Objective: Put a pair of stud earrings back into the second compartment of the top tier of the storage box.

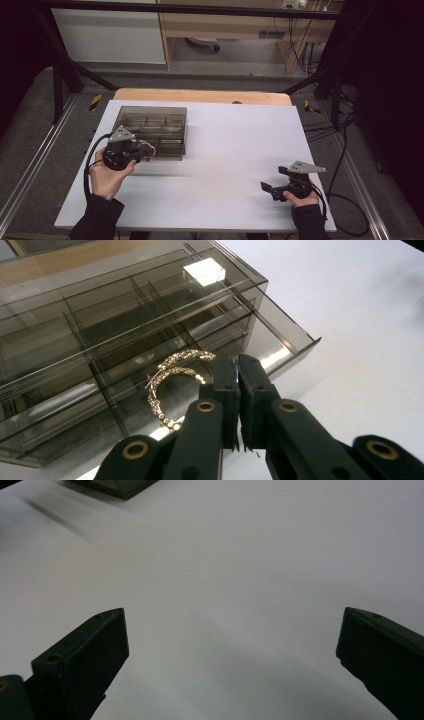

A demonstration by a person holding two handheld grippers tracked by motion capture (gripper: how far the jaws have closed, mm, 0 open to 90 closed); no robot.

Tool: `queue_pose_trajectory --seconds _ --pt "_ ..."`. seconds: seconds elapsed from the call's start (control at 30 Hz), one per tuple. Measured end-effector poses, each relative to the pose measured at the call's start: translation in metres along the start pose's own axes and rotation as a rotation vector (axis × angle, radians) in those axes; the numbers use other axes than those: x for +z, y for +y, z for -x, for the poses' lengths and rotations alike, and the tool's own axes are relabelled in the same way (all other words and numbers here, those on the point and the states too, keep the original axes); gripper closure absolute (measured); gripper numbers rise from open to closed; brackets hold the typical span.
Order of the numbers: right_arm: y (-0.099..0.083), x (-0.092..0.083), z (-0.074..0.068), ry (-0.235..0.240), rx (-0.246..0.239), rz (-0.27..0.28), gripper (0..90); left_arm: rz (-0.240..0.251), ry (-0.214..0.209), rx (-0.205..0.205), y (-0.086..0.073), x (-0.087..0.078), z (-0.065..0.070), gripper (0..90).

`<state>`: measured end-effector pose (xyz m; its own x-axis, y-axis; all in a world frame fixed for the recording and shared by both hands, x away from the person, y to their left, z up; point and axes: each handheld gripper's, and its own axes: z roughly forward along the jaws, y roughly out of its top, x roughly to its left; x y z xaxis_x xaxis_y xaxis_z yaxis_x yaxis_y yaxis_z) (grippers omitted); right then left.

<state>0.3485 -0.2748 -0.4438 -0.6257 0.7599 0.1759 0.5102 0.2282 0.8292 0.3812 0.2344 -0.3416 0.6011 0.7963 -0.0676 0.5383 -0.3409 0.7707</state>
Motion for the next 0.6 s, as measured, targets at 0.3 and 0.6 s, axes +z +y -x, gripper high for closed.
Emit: queue_pose_trajectory --seconds 0.3,0.6 --pt "0.000 0.000 0.000 0.000 0.000 0.000 1.0 -0.006 0.009 -0.022 0.002 0.012 -0.010 86.7" --pt "0.000 0.000 0.000 0.001 -0.002 -0.001 1.0 -0.024 0.016 -0.038 0.000 0.023 -0.017 86.8"
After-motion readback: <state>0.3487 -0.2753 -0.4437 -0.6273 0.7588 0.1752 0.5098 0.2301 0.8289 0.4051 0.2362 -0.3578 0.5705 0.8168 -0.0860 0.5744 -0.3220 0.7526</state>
